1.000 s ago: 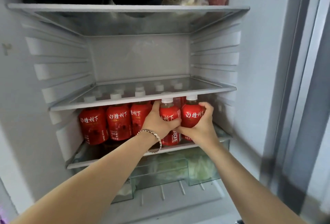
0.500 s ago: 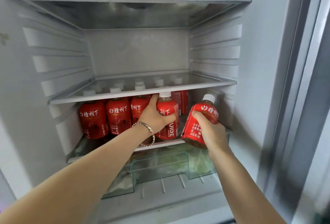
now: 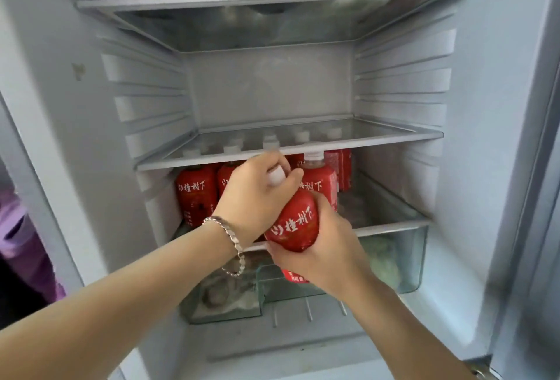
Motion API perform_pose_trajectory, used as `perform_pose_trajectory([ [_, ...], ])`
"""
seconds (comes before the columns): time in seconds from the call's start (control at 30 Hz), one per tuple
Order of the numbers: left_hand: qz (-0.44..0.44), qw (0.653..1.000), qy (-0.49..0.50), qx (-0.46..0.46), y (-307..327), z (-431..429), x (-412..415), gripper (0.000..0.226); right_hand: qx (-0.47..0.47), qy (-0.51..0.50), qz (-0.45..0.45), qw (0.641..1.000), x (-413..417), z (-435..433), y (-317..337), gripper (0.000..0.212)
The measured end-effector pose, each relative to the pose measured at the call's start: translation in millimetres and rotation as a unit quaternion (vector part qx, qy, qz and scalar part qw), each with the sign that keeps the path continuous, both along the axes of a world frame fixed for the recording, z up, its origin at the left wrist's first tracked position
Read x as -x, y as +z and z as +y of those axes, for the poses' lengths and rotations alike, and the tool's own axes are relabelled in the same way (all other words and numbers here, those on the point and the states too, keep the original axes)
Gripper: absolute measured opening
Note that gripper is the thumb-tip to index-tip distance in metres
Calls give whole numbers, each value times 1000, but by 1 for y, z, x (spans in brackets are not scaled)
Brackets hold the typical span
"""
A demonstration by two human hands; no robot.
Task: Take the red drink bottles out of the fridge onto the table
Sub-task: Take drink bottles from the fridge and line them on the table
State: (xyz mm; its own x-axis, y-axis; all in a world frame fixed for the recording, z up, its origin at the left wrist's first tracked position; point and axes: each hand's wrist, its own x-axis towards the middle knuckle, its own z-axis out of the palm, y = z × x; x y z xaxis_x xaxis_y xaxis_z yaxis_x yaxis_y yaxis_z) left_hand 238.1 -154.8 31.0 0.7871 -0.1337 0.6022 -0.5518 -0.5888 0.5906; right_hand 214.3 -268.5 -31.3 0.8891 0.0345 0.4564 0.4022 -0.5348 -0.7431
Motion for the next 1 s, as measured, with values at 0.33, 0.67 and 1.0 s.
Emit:
perform_pose_trajectory([
  [0.33,20,990,124,-71,-3,43,5,21,-182,-72,85,977,-82,-18,9,104],
  [0.67,203,975,80,39,6,33,-31,57,-170,-145,79,971,-83,-13,10,76],
  [1.0,219,971,57,81,7,30,-30,55,-401,-70,149,901,-57,-13,6,69],
])
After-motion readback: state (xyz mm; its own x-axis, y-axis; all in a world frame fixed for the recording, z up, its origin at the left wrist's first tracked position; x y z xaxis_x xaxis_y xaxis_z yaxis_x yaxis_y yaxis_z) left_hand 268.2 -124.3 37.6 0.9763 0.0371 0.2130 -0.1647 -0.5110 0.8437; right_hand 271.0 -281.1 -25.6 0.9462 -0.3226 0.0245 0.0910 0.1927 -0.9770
